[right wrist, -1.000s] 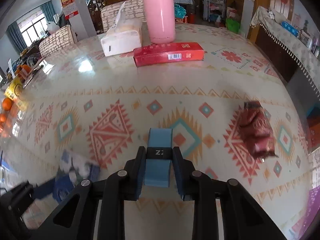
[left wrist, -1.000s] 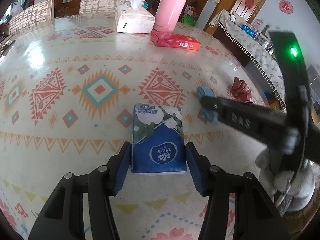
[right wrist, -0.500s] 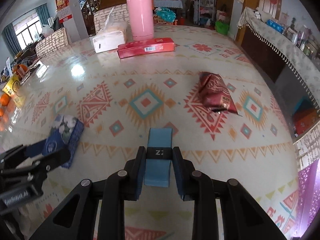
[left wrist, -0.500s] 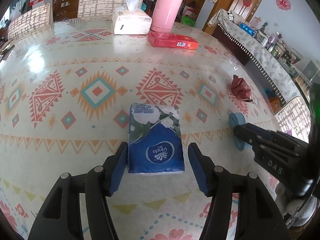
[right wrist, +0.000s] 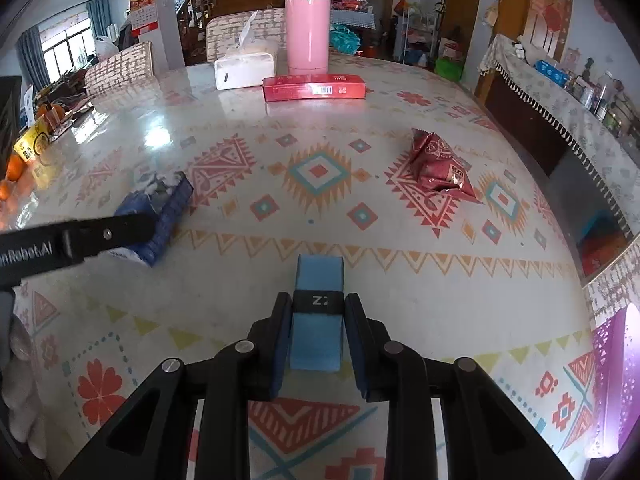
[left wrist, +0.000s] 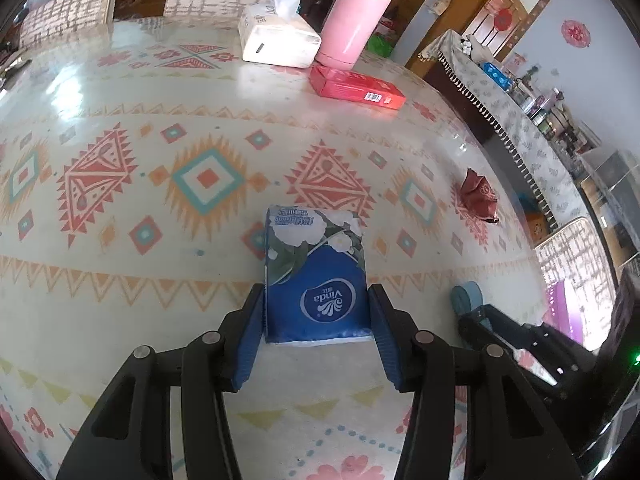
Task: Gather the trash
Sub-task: 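Lift the Vinda tissue pack and blue tape roll above the table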
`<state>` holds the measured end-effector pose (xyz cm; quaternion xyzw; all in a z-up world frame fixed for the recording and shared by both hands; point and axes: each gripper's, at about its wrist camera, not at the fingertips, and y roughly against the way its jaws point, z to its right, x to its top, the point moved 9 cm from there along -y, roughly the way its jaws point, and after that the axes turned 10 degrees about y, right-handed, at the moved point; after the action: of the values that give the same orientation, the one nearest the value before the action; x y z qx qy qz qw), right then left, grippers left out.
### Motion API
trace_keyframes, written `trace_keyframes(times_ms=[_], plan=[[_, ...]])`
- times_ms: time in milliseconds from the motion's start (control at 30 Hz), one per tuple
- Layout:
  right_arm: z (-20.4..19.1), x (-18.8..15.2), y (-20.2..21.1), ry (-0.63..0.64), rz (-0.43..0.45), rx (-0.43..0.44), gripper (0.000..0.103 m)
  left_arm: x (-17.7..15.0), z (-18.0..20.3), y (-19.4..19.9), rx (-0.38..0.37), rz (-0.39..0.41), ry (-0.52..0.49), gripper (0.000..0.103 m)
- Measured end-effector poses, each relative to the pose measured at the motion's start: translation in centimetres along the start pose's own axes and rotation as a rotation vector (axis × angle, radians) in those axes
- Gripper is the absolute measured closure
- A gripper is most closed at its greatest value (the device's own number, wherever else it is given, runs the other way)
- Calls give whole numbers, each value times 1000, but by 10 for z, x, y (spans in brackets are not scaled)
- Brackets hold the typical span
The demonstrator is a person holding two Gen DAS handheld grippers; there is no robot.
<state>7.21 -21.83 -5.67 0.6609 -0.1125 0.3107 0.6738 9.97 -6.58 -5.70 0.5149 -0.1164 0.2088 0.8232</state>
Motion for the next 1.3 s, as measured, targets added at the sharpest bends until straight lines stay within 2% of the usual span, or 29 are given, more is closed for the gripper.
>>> trace_keyframes(times_ms=[167,300,400,600,1000,1300], plan=[[-4,-2,0,2,10,5,74,-1,8,5,-38,9,-15,54],[-11,-1,13,26,55,-7,74,3,15,18,-62,56,-36,54],[-17,-3,27,26,88,-7,74,6,17,22,-42,86,-56,54],[-29,-12,48,26,136,-24,74,2,19,16,-26,67,-70,54],[-34,-31,54,-9,131,-26,74,0,21,17,-17,83,-84,54],[-31,-43,66,-33,149,-33,74,-1,24,19,19,117,-120,54]])
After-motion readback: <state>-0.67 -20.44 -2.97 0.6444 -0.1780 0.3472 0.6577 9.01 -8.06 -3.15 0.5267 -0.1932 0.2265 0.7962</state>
